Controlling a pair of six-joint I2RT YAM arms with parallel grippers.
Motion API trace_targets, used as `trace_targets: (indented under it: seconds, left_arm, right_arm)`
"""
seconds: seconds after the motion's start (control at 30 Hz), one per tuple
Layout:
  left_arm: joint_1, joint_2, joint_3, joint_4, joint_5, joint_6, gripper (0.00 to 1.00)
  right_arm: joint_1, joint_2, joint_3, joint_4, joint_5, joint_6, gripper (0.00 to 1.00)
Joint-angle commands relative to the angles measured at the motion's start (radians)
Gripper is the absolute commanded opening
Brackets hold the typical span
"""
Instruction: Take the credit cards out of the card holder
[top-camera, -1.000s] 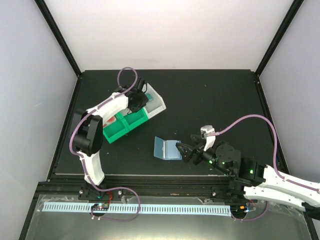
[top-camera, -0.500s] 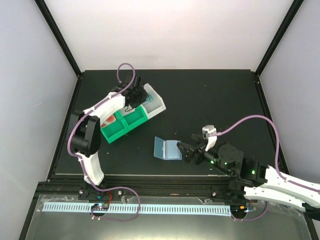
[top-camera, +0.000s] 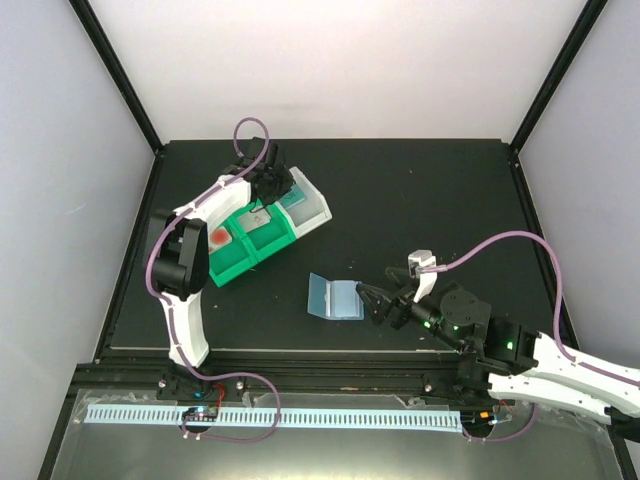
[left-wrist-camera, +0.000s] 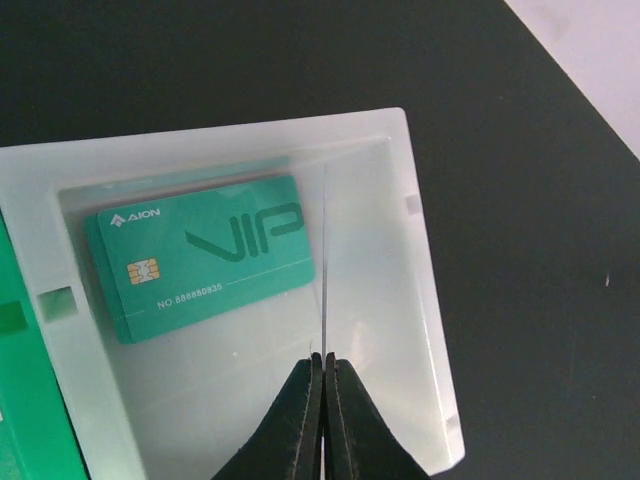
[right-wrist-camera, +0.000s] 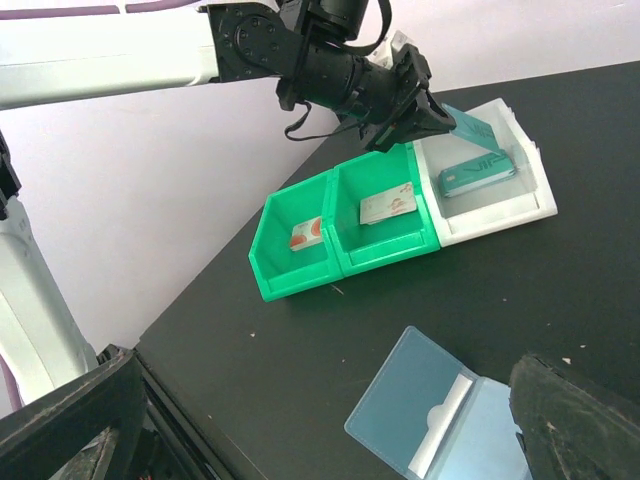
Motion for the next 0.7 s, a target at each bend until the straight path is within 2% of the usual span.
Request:
trace_targets:
  seconds: [0.0,0.67]
  left_arm:
    - [0.011,0.025,0.047,-0.028,-0.008,0.0,0.02]
    - [0.028,0.096,0.054,-0.033,-0.04,-0.009,0.03]
  right_arm:
    - [0.003,-0.01,-0.004,0.011,0.025,0.0,1.0]
    - [0.003,-0.023,0.011,-0.033,0.056,0.001,1.0]
